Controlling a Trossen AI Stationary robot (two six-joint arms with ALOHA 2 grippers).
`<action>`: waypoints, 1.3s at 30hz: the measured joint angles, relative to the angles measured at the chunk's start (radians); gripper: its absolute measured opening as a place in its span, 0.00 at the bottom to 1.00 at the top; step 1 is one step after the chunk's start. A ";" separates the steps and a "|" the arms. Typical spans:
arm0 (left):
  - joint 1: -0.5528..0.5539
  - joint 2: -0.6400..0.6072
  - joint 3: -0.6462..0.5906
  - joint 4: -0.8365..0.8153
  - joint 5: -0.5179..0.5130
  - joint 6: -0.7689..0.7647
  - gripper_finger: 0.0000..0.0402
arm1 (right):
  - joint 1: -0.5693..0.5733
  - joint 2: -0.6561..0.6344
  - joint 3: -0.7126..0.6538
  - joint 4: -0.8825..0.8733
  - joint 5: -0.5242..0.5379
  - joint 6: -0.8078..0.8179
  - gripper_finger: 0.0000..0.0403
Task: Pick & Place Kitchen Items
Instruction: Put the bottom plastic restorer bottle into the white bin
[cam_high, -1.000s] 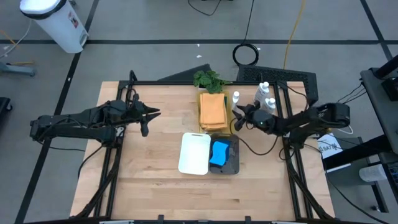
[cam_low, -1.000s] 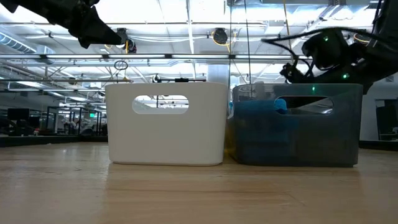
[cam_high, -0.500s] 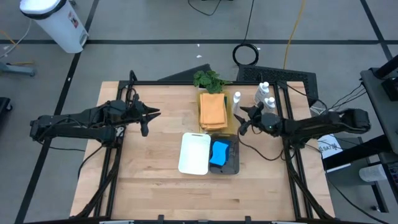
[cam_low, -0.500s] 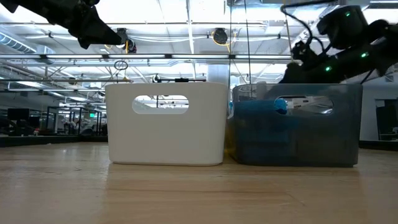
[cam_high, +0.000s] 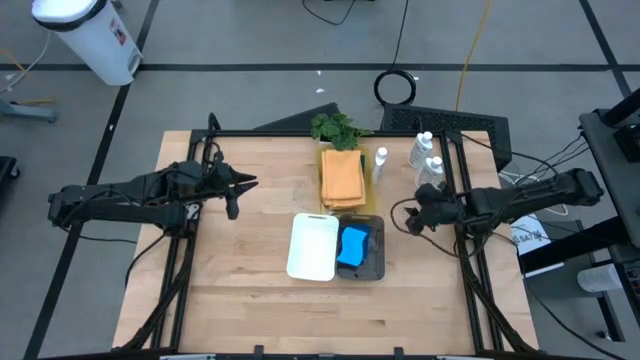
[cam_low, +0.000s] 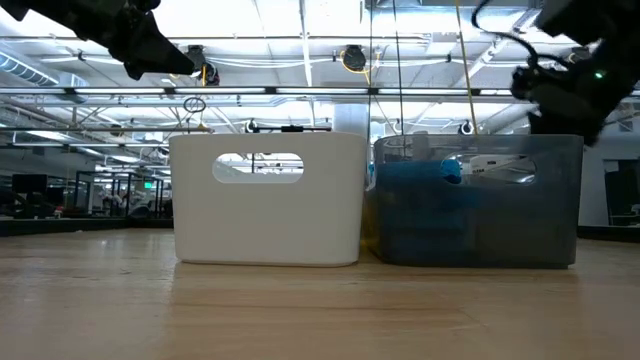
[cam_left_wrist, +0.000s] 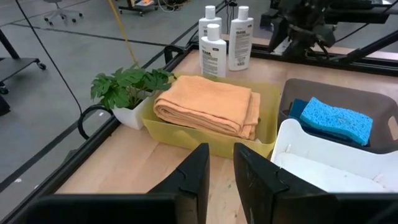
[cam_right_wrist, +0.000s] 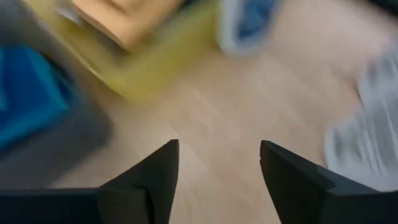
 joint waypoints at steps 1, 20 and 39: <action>0.000 0.000 0.000 0.001 0.000 0.000 0.20 | 0.009 0.000 0.000 -0.055 0.000 0.060 0.50; 0.000 0.000 0.000 0.003 0.000 0.000 0.20 | 0.017 -0.075 0.133 -0.380 -0.023 0.184 0.30; 0.000 0.000 0.000 0.002 0.000 0.002 0.20 | 0.011 -0.027 0.561 0.042 0.370 -0.645 0.41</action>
